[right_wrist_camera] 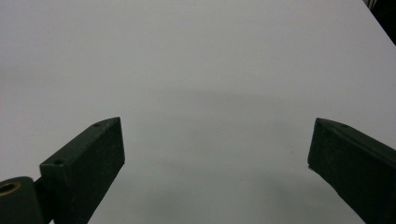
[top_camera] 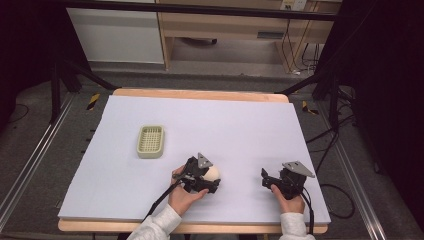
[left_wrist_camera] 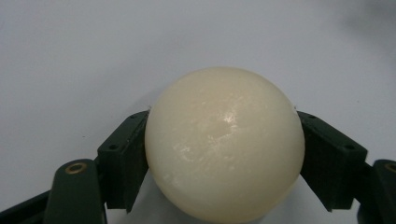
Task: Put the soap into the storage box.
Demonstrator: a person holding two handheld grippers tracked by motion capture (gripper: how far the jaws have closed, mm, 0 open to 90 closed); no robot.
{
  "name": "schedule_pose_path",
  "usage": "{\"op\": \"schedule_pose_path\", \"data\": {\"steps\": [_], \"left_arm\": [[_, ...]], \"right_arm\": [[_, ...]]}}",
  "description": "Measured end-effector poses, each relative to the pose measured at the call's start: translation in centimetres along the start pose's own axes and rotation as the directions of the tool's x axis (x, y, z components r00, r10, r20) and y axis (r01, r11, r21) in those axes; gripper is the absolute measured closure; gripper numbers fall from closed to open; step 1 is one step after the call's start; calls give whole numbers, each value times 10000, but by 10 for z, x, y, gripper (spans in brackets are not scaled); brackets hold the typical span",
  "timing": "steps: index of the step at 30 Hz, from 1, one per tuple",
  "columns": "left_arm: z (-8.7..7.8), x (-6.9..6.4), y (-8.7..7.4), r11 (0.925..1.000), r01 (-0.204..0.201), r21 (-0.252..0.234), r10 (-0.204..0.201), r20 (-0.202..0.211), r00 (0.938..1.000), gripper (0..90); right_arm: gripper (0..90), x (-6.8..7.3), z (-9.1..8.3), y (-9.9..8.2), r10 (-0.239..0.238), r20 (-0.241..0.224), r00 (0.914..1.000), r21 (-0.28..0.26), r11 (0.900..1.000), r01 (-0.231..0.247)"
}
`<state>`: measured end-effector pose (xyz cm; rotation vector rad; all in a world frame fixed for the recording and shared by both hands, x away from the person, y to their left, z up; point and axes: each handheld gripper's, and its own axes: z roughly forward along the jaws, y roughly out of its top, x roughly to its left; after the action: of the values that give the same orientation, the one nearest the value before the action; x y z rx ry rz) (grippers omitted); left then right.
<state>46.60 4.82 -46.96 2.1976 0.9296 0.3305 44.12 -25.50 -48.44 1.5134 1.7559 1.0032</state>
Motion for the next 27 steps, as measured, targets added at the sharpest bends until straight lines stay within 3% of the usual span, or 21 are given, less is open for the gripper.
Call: {"op": "schedule_pose_path", "data": {"steps": [27], "left_arm": [[-42,25,5,9978,196,-628,-214,-287,9994,242]], "right_arm": [[44,0,0,0,-37,17,10000,-5,10000,37]]}}
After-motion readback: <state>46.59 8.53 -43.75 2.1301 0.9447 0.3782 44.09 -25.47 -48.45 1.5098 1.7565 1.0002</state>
